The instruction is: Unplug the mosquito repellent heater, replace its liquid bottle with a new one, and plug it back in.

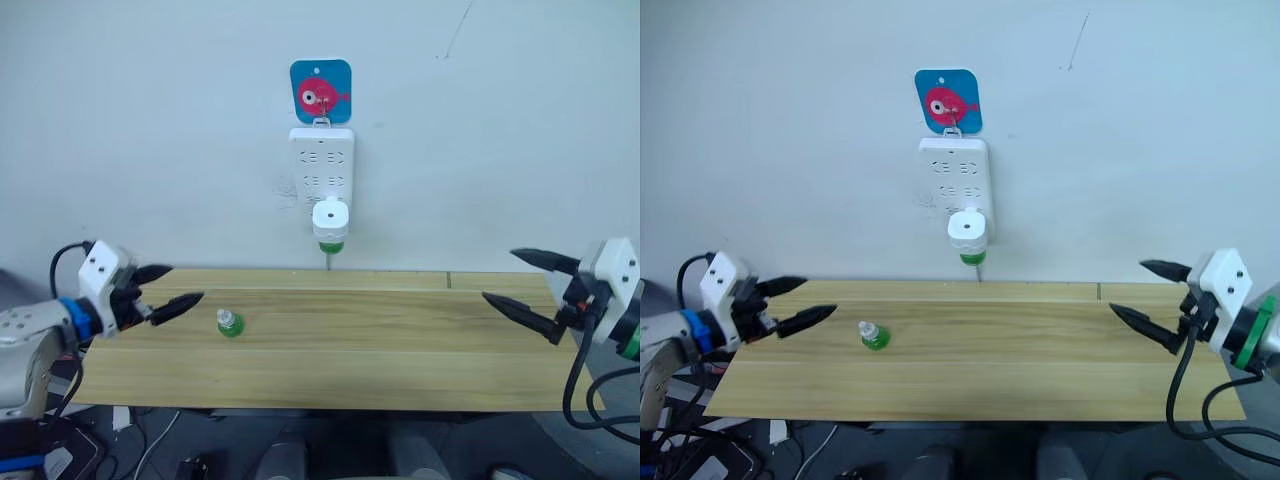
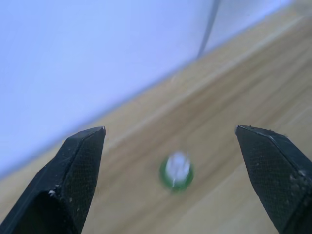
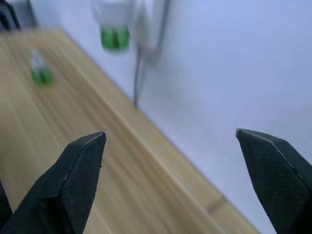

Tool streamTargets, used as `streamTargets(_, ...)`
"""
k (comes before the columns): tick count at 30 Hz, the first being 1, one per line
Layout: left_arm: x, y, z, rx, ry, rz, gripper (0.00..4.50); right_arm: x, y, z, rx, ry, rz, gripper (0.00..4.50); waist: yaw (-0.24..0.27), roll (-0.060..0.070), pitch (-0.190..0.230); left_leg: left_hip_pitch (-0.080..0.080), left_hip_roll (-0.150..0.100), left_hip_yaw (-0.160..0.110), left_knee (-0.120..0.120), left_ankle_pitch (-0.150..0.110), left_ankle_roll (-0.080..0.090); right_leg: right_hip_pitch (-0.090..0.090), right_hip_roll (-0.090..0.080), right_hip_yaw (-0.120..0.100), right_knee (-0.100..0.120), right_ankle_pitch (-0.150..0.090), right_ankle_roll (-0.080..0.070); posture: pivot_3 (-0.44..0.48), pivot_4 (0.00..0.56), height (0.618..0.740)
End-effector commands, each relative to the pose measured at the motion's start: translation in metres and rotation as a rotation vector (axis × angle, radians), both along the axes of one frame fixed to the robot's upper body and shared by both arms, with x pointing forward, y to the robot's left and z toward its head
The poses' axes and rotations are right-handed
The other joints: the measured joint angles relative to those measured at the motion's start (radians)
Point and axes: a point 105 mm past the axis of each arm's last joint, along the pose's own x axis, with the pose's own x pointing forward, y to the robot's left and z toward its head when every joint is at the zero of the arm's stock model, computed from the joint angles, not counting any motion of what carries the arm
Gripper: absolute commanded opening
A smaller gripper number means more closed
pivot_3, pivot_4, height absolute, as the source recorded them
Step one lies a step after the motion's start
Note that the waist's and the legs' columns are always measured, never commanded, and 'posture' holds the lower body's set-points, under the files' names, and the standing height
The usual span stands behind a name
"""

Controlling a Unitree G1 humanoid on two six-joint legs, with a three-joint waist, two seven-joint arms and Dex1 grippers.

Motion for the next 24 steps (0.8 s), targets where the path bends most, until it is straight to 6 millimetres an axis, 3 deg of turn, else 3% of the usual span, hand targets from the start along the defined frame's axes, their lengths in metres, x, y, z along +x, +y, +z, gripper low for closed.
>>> streamTargets(1,0.014,-0.031,0.025,-0.042,-0.079,-0.087,4.50,-0.005,0.017,0.025,0.045,-0.044,0.034,4.46,-0.001,-0.001,0.001,0.000,0.000,0.000,0.000,0.000,0.000,0.000,0.000,0.000,0.000,0.000,0.000,-0.086,0.142,0.734)
streamTargets(7,0.030,-0.058,0.045,-0.092,-0.140,-0.166,4.50,-0.012,0.038,0.048,0.053,-0.078,0.105,4.46,-0.016,-0.002,0.003,-0.004,0.000,0.000,0.000,0.000,0.000,-0.003,0.000,0.000,-0.001,0.000,0.000,-0.122,0.153,0.734)
streamTargets(14,0.048,-0.073,0.047,-0.123,-0.154,-0.215,4.50,-0.011,0.045,0.056,0.099,-0.069,0.098,4.46,-0.039,-0.003,0.004,-0.016,0.000,0.000,0.001,0.000,0.000,-0.016,0.000,0.000,0.001,0.001,0.001,-0.138,0.162,0.734)
streamTargets(19,0.059,-0.078,0.047,-0.127,-0.170,-0.243,3.45,-0.011,0.050,0.052,0.088,-0.058,0.106,4.50,-0.051,-0.003,0.005,-0.016,0.000,0.000,0.001,0.000,0.000,-0.016,0.000,0.000,0.001,0.001,0.001,-0.155,0.167,0.734)
streamTargets(24,0.074,-0.084,0.046,-0.143,-0.192,-0.236,3.45,-0.012,0.053,0.052,0.099,-0.059,0.108,4.50,-0.054,-0.003,0.007,-0.016,-0.001,0.000,0.001,0.000,0.000,-0.016,0.000,0.000,0.001,0.001,0.001,-0.168,0.171,0.734)
